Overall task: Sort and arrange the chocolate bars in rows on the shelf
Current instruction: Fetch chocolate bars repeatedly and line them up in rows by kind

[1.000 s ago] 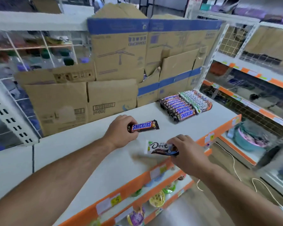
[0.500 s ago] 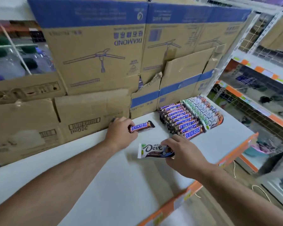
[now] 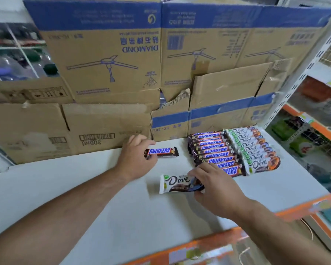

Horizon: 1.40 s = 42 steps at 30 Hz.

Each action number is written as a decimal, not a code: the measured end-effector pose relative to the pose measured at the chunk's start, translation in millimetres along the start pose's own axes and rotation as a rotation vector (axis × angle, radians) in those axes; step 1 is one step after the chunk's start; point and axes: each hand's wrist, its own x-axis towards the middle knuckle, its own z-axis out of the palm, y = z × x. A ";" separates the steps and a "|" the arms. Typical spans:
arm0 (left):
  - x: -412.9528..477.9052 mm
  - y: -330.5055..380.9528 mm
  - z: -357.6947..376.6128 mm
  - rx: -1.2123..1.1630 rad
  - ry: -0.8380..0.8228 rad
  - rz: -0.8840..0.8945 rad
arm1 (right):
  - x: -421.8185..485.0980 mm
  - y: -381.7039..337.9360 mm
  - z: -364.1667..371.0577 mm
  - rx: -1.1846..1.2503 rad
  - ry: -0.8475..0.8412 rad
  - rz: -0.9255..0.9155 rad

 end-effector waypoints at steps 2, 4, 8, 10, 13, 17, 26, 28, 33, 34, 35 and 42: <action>-11.2 23.0 2.9 0.015 0.083 0.026 | -11.1 20.6 -6.5 -0.001 0.002 -0.050; -24.1 53.1 9.8 0.031 0.107 0.008 | -24.4 40.6 -17.0 0.011 0.018 -0.093; -54.1 113.2 32.4 0.052 0.101 0.002 | -52.9 82.6 -39.5 -0.008 -0.023 -0.157; -66.0 139.5 42.8 0.037 0.086 -0.010 | -65.4 105.0 -48.8 -0.016 -0.018 -0.167; -79.4 174.1 61.4 -0.009 0.012 -0.071 | -84.3 138.4 -59.3 -0.019 -0.009 -0.152; -89.6 202.3 86.8 0.070 -0.112 -0.003 | -98.9 179.4 -66.0 -0.036 -0.007 -0.104; -90.4 213.0 92.2 0.222 -0.150 0.004 | -97.2 243.0 -54.1 -0.051 0.084 0.057; -89.9 214.6 91.1 0.234 -0.152 0.002 | -92.3 242.0 -53.4 -0.047 0.085 0.058; -90.1 214.0 90.7 0.238 -0.145 0.003 | -93.4 242.1 -43.1 0.028 0.171 0.078; -90.2 214.7 90.1 0.239 -0.146 -0.001 | -94.5 241.6 -39.8 0.036 0.196 0.089; -90.5 215.1 89.7 0.239 -0.150 -0.008 | -94.9 240.7 -36.4 0.041 0.215 0.095; -90.1 213.4 90.7 0.228 -0.163 -0.017 | -85.8 236.9 -30.4 0.084 0.226 0.160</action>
